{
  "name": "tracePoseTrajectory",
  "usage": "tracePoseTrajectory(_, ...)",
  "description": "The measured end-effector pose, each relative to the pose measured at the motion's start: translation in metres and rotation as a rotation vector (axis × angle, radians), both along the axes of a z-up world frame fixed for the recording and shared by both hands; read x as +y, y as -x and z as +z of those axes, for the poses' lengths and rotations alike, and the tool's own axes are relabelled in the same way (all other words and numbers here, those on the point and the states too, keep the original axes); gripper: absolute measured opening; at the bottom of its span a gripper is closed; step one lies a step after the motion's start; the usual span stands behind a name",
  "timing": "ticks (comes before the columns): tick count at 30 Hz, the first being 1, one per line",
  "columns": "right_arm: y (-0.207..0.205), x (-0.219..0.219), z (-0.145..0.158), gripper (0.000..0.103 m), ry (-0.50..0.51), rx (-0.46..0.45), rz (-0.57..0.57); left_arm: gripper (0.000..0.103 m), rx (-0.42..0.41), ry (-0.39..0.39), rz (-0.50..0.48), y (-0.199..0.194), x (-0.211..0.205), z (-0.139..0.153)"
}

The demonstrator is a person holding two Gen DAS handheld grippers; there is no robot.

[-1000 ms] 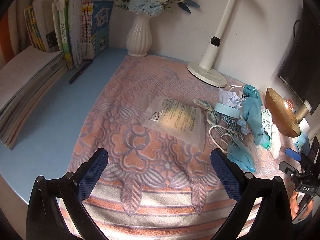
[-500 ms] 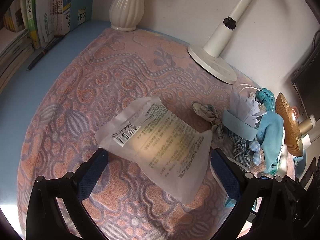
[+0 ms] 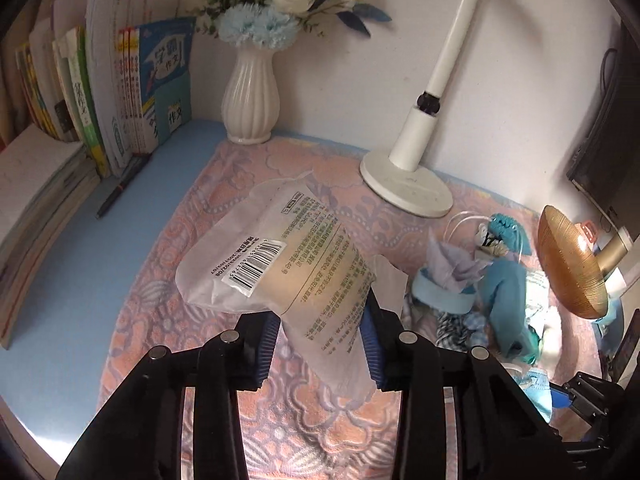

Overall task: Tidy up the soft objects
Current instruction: 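Grasp the blue face mask with the right tool while the left tool grasps the white barcode bag, then carry the mask and bag into the amber bowl and open both tools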

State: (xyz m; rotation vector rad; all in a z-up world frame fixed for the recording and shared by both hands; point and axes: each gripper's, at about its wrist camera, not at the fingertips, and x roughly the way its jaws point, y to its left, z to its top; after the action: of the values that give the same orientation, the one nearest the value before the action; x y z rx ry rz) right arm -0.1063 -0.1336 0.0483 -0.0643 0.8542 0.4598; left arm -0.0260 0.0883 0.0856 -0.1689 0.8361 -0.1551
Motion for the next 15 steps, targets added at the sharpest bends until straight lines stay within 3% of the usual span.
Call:
tracePoseTrajectory(4,0.007,-0.03,0.045,0.037,-0.044,-0.119,-0.066,0.034,-0.125,-0.04,-0.086,-0.009,-0.026,0.069)
tracePoseTrajectory(9,0.003,-0.094,0.093,0.037,-0.059,-0.244,-0.266,0.034,-0.276,-0.046,-0.222,-0.026,-0.084,0.148)
tracePoseTrajectory(12,-0.003,-0.145,0.115,0.037,-0.064,-0.292,-0.42,0.034,-0.325,-0.019,-0.308,-0.034,-0.128,0.168)
tracePoseTrajectory(15,-0.007,-0.197,0.13,0.037,-0.086,-0.321,-0.567,0.034,-0.315,0.017,-0.416,-0.04,-0.176,0.163)
